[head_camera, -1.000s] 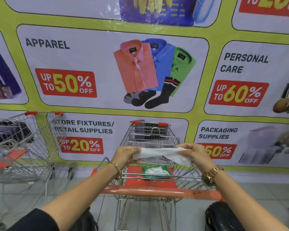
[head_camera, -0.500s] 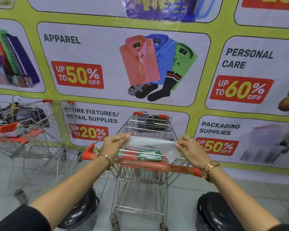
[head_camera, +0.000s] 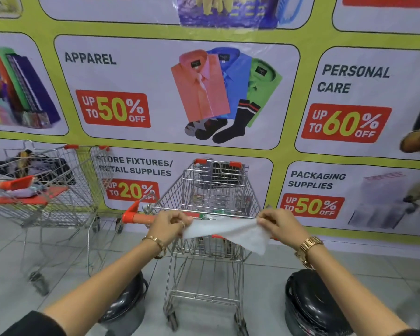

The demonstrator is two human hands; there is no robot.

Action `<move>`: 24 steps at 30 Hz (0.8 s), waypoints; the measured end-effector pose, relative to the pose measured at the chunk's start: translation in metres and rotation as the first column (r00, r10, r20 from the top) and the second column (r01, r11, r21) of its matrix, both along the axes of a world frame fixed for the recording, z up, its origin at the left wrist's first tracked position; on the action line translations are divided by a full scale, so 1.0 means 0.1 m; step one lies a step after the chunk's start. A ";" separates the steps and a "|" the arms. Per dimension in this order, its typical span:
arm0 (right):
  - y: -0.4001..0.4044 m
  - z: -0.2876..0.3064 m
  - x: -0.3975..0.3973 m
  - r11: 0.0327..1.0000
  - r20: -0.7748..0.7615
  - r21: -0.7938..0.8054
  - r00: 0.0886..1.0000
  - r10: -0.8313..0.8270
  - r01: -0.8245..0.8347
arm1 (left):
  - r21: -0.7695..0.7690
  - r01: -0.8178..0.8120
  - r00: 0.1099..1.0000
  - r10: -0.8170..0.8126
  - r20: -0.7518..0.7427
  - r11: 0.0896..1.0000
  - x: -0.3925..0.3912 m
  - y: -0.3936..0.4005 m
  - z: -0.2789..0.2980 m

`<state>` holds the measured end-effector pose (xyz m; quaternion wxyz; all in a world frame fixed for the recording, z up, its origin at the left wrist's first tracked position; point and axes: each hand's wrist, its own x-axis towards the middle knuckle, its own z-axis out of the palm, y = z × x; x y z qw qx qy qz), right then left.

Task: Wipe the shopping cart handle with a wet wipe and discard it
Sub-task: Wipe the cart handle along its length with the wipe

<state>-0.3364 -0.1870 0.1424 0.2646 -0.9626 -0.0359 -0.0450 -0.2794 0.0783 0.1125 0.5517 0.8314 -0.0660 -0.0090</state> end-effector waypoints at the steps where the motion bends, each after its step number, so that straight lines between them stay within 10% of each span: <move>1: -0.01 -0.01 0.00 1.000 -0.020 -0.007 1.000 -0.011 0.011 | 0.054 0.046 0.999 -0.047 0.020 0.997 0.01 0.00 -0.02; 9: -0.08 -0.11 0.00 0.989 -0.062 0.112 0.993 -0.095 0.102 | 0.142 0.206 0.976 -0.213 0.040 0.968 0.06 0.11 0.02; 14: 0.00 -0.16 0.01 0.990 -0.106 0.121 0.993 -0.061 0.074 | 0.613 0.416 0.856 -0.516 -0.016 0.671 0.03 0.06 0.01; 24: 0.36 0.08 0.09 0.998 -0.061 -0.016 0.997 0.055 -0.057 | 0.124 0.565 0.817 -0.531 -0.223 0.816 0.04 -0.33 0.05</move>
